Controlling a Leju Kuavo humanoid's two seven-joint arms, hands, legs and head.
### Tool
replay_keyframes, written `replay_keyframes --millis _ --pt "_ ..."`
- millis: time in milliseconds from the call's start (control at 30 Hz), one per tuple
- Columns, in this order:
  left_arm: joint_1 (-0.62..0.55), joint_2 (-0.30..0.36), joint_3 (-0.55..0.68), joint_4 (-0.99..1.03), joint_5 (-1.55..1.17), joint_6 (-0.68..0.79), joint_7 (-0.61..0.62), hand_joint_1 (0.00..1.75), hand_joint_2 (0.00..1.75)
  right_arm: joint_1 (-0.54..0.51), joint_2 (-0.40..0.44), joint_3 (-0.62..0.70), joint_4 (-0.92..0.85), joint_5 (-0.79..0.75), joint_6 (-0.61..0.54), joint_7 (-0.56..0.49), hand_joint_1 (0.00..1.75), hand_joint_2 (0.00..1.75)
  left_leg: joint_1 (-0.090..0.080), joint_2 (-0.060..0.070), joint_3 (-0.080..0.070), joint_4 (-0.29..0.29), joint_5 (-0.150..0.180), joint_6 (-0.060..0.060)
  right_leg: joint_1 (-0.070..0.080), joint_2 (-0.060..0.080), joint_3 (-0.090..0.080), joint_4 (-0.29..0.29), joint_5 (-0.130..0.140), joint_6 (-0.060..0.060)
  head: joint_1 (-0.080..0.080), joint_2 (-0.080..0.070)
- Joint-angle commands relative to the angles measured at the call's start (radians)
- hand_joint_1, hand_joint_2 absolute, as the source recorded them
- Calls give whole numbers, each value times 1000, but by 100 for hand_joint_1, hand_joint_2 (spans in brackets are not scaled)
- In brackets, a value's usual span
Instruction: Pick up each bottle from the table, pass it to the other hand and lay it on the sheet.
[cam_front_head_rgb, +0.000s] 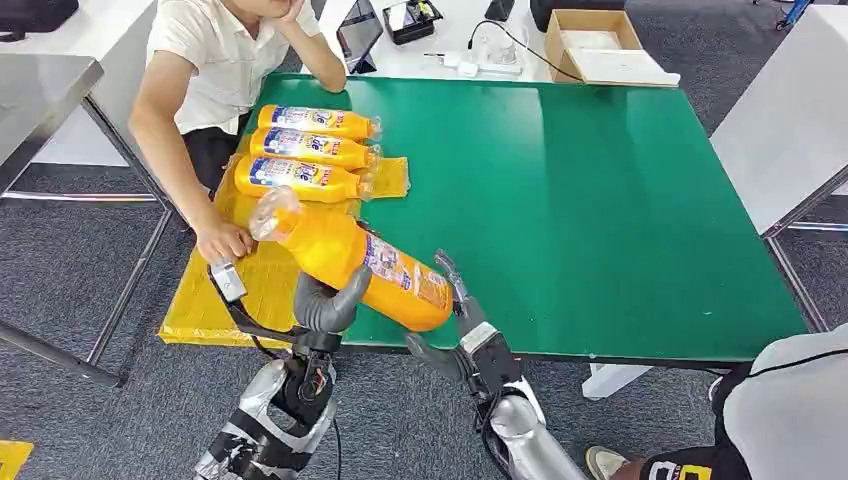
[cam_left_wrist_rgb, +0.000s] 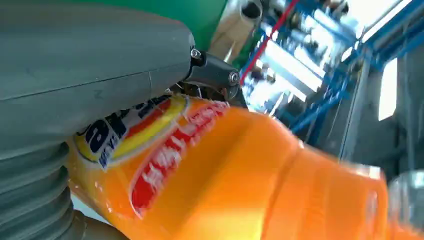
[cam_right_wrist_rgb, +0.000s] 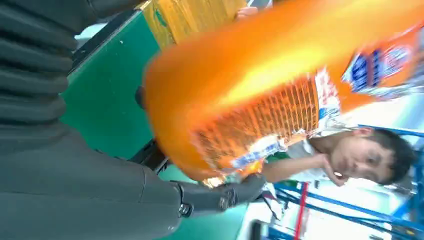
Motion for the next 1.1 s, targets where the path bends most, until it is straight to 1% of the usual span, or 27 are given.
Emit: replay_keyframes --millis 33,67,100,133,167,200,267,300,367,400,433,500,533,567,600,633,667,700,733,767,867,900,933,967,1033,1067,1100 --pt "-58 36 100 76 -116 183 -50 175 175 35 -85 35 -150 6 -125 -5 0 0 0 -1 2 -1 0 -1 0 -1 2 0 -1 -1 0 0" --pt "-62 36 116 73 -120 203 -53 175 175 45 -91 28 -168 14 -159 -5 0 0 1 0 9 -1 -3 -2 1 -1 9 0 -3 -3 0 0" --pt "-65 37 123 71 -118 207 -49 175 175 52 -92 24 -177 12 -165 -5 0 0 0 0 4 -1 -1 -1 0 -1 4 -1 -1 -2 1 0" --pt "-66 45 133 64 -154 253 -64 175 175 68 -101 25 -214 25 -197 -5 0 0 1 0 6 -1 -2 -1 1 0 6 -1 -2 -2 0 0" --pt "-69 58 136 60 -242 335 -110 175 175 88 -110 25 -256 29 -225 -5 0 0 0 0 4 -1 -1 -1 0 0 3 0 -1 -2 0 0" --pt "-69 61 139 57 -284 377 -129 175 175 98 -115 25 -278 27 -231 -5 0 0 1 1 6 0 -2 -1 1 0 5 0 -2 -2 1 0" --pt "-69 61 139 57 -284 377 -129 175 175 98 -115 25 -278 27 -231 -5 0 0 0 -1 3 -1 -1 -1 0 -2 3 0 -2 -2 0 0" --pt "-69 61 139 57 -284 377 -129 175 175 98 -115 25 -278 27 -231 -5 0 0 1 -1 6 0 -2 -1 1 -1 6 0 -3 -2 0 0" --pt "-71 64 155 55 -317 408 -137 175 175 120 -122 21 -331 27 -259 -5 0 0 0 0 3 -1 -1 -1 0 0 3 0 -1 -1 0 0" --pt "-68 55 173 47 -247 343 -101 175 175 132 -121 4 -347 3 -244 -5 0 0 1 0 5 0 -2 -1 1 -1 5 0 -2 -2 0 0" --pt "-61 46 200 35 -118 226 -46 175 175 143 -116 -20 -374 -5 -241 -5 0 0 0 -1 3 0 -1 -1 0 -1 3 0 -1 -1 0 0" --pt "-61 46 200 35 -118 226 -46 175 175 143 -116 -20 -374 -5 -241 -5 0 0 0 0 3 0 -1 -1 0 0 2 0 -1 -1 0 0" --pt "-54 37 202 22 -84 196 -41 175 175 145 -114 -36 -374 -11 -236 -5 0 0 0 0 6 0 -2 -1 1 0 5 0 -3 -2 0 0" --pt "-48 35 202 17 -55 170 -28 175 175 150 -107 -52 -371 -11 -234 -5 0 0 1 0 4 0 -1 -1 1 -1 4 0 -2 -2 0 0" --pt "-42 37 193 6 -103 204 -64 175 175 152 -105 -56 -376 -3 -245 -5 0 0 0 0 3 0 -1 -1 0 0 3 0 -1 -1 0 0" --pt "-43 43 176 2 -191 269 -111 175 175 153 -103 -57 -375 -8 -238 -5 0 0 1 1 9 0 -4 -2 1 0 9 0 -4 -3 0 0" --pt "-49 51 153 8 -316 376 -150 175 175 154 -105 -49 -384 -18 -217 -5 0 0 0 1 5 0 -2 -1 0 0 4 0 -2 -2 0 0" --pt "-49 51 153 8 -316 376 -150 175 175 154 -105 -49 -384 -18 -217 -5 0 0 1 1 7 0 -3 -1 1 0 6 0 -3 -2 1 0" --pt "-49 51 153 8 -316 376 -150 175 175 154 -105 -49 -384 -18 -217 -5 0 0 0 0 3 0 -1 -1 0 -1 2 0 -1 -1 0 0" --pt "-49 51 153 8 -316 376 -150 175 175 154 -105 -49 -384 -18 -217 -5 0 0 0 0 6 0 -2 -1 1 0 5 0 -2 -2 0 0" --pt "-49 51 153 8 -316 376 -150 175 175 154 -105 -49 -384 -18 -217 -5 0 0 0 0 2 -1 0 -1 0 -1 2 -1 -1 -1 0 0" --pt "-49 51 153 8 -316 376 -150 175 175 154 -105 -49 -384 -18 -217 -5 0 0 0 -1 5 -1 -1 -1 1 -1 5 -1 -2 -2 0 0" --pt "-63 61 137 25 -417 462 -164 175 175 155 -104 -41 -388 -17 -210 -5 0 0 0 1 4 -1 -1 -1 0 0 3 -1 -1 -1 0 0" --pt "-75 65 126 42 -484 516 -169 175 175 153 -108 -31 -395 -17 -202 -5 0 0 0 1 6 -1 -2 -1 1 0 5 0 -2 -2 0 0" --pt "-95 68 119 65 -578 591 -209 175 175 149 -105 -24 -414 -42 -188 -5 0 0 0 0 3 -1 -1 -1 0 -1 3 0 -1 -1 0 0" --pt "-98 69 117 70 -618 632 -222 175 175 146 -102 -24 -412 -48 -183 -5 0 0 1 0 9 0 -3 -2 1 -1 9 0 -4 -3 0 0" --pt "-104 65 110 82 -707 718 -244 175 175 141 -98 -25 -416 -56 -180 -5 0 0 0 0 3 0 -1 -1 0 -1 3 0 -1 -1 0 0"
